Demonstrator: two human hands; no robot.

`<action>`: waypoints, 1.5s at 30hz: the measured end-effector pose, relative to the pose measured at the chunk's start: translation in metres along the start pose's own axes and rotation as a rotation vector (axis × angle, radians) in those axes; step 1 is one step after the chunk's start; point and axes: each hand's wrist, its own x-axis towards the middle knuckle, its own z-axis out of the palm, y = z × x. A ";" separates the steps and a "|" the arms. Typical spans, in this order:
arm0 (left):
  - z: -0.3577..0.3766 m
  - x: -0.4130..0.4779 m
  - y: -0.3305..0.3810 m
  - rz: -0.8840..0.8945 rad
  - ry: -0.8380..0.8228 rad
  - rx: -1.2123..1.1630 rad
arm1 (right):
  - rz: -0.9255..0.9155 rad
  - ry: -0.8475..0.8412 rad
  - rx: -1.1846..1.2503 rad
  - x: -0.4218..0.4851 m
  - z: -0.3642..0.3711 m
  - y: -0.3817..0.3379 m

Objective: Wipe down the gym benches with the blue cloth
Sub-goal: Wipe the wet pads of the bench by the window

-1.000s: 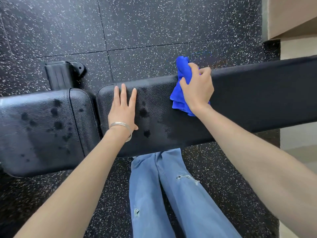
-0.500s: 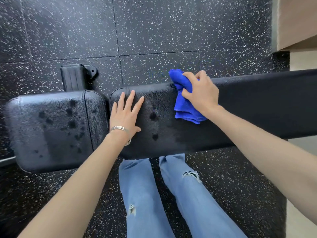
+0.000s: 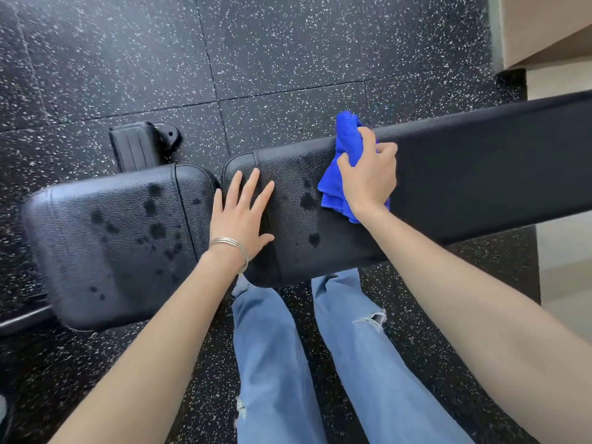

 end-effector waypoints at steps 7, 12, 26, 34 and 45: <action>0.009 -0.017 -0.035 0.060 -0.004 0.079 | -0.306 -0.094 -0.081 -0.072 0.044 -0.045; 0.008 -0.021 -0.051 0.055 0.014 0.145 | -0.330 -0.169 -0.046 -0.061 0.029 -0.047; 0.010 -0.027 -0.083 -0.071 -0.050 0.106 | 0.140 0.087 0.009 -0.029 0.031 -0.059; 0.011 -0.028 -0.087 -0.087 -0.024 0.134 | -0.288 0.008 -0.056 -0.100 0.082 -0.112; 0.013 -0.029 -0.091 -0.047 -0.018 0.135 | -0.048 -0.074 -0.107 0.001 0.025 -0.083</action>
